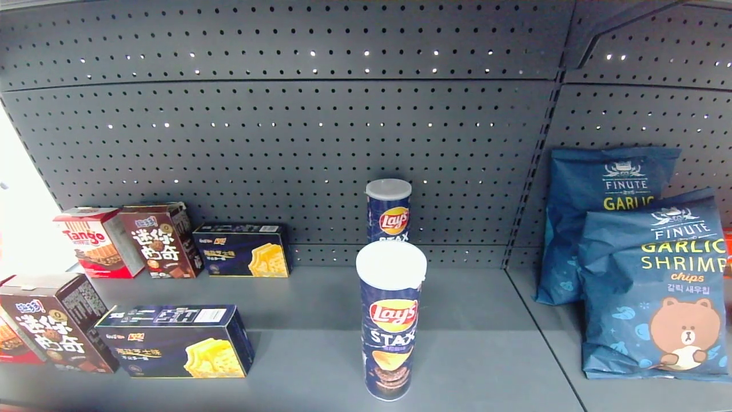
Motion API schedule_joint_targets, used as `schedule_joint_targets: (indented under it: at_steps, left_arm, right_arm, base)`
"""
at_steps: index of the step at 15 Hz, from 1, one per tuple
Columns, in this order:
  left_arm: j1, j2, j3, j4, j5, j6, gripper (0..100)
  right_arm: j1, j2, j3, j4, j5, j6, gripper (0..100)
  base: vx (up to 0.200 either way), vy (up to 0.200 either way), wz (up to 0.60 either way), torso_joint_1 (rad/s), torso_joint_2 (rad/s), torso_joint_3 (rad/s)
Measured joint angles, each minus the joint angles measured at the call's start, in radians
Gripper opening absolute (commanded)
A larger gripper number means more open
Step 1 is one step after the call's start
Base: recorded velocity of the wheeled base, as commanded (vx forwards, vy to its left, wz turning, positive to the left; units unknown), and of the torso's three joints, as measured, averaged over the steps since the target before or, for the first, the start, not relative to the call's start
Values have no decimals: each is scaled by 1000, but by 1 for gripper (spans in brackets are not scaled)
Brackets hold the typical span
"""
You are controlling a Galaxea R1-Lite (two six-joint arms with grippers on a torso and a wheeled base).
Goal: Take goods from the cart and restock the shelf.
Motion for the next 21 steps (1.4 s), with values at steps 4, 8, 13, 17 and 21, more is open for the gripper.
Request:
schedule_joint_targets:
  at_steps: [4,8,13,17,21]
  left_arm:
    - [-2,-2,76,-140,-279,-89,100]
    - [-1,-2,97,-152,-308,-112,100]
    - [134,9,98,-154,-312,-112,100]
    - [309,11,126,-193,-313,-74,100]
    - [200,-7,138,-196,-306,-92,100]
  right_arm:
    - [1,-2,0,0,0,0,100]
    - [0,-2,0,0,0,0,100]
    - [1,-2,0,0,0,0,100]
    - [0,-2,0,0,0,0,100]
    - [1,-2,0,0,0,0,100]
  base:
    - [0,0,0,0,0,0]
    - [0,0,0,0,0,0]
    - [0,0,0,0,0,0]
    - [0,0,0,0,0,0]
    - [0,0,0,0,0,0]
